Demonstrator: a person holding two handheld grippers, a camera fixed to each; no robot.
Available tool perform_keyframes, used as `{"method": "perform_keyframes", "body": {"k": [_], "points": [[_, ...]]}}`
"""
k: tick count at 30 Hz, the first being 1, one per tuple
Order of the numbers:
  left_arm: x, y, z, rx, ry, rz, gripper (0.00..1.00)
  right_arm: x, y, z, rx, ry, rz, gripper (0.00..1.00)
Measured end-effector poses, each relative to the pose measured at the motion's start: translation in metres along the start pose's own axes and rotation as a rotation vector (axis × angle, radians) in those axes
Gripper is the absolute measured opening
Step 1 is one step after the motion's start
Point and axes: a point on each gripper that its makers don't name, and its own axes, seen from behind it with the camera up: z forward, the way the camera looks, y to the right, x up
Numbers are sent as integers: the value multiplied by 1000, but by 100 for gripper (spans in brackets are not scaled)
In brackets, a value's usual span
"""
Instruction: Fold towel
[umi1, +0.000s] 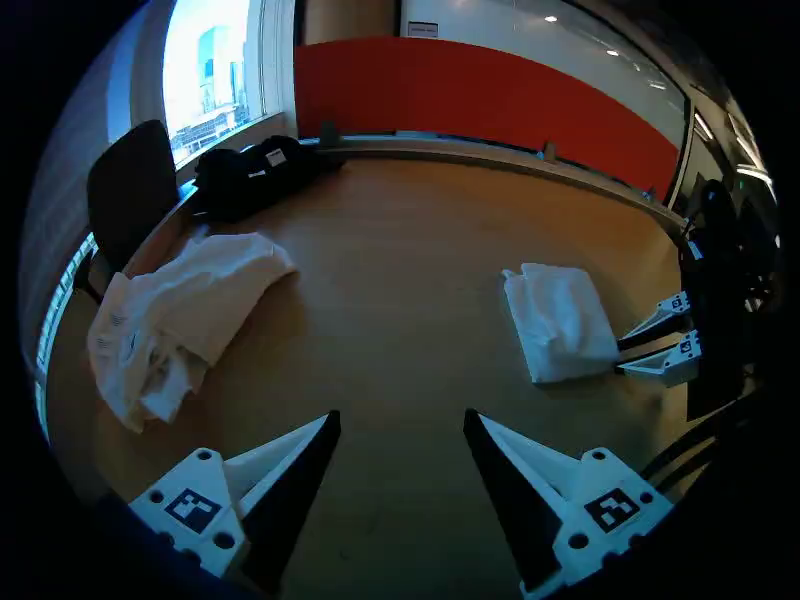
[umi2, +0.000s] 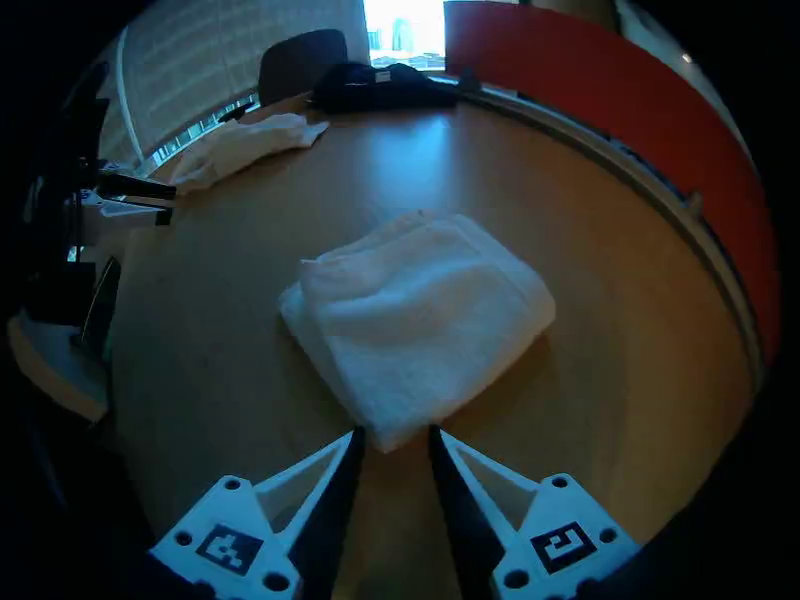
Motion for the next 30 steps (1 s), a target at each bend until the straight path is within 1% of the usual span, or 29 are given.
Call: {"method": "perform_keyframes", "body": {"k": [2, 6, 8, 10, 11, 14, 15, 17, 23, 26, 30], "points": [[0, 0, 0, 1, 0, 0, 91, -1, -1, 1, -2, 0, 0, 48], [0, -2, 0, 3, 1, -2, 91, -2, -1, 3, -10, -2, -4, 39], [0, -2, 0, 4, 2, -3, 91, -3, 0, 4, -15, -3, -6, 33], [1, -3, 0, 6, 3, -3, 92, -2, 0, 5, -19, 2, -5, 22], [1, -3, 0, 6, 3, -3, 91, -2, 0, 5, -21, 5, -4, 18], [1, -3, 0, 6, 3, -2, 91, -2, 0, 4, -22, 11, 2, 8], [1, -3, 0, 6, 3, -1, 91, -1, 0, 4, -22, 15, 3, 6], [1, -3, 0, 6, 3, -1, 91, 0, 0, 3, -21, 21, 5, 5], [2, -2, 0, 4, 3, 3, 91, 6, -1, 0, -14, 38, 1, 5], [2, -2, 0, 2, 3, 6, 91, 15, 0, -6, -7, 55, 0, 5], [2, -2, -1, 4, 4, 10, 91, 38, 1, -17, 4, 89, -15, 5]]}}
